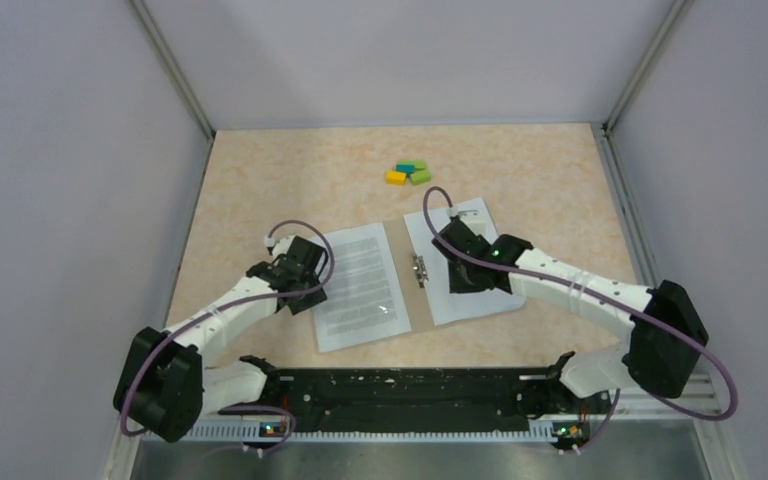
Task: Put the files into the folder
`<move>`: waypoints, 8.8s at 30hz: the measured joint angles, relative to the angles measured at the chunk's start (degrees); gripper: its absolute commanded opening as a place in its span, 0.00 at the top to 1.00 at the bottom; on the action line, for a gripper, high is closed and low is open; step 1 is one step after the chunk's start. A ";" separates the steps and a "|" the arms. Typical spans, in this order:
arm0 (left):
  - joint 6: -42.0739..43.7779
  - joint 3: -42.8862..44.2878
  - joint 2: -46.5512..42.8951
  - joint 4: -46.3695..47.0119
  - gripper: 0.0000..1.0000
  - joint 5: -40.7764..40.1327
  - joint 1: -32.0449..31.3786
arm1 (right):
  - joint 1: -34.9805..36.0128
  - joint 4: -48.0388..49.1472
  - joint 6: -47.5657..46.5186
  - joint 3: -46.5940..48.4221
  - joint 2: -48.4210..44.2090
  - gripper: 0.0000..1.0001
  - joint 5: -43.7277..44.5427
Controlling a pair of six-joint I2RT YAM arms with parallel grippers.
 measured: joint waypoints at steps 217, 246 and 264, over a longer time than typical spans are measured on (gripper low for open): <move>-13.09 10.73 20.85 9.35 0.44 16.87 1.40 | 1.14 15.89 -8.90 4.59 22.01 1.00 4.39; -13.03 10.84 21.00 9.20 0.45 16.96 1.46 | -0.31 15.72 -9.64 3.67 20.94 1.00 -1.73; -4.46 14.60 23.26 7.02 0.44 17.40 1.53 | -1.01 11.26 -10.10 6.58 20.94 0.91 -4.17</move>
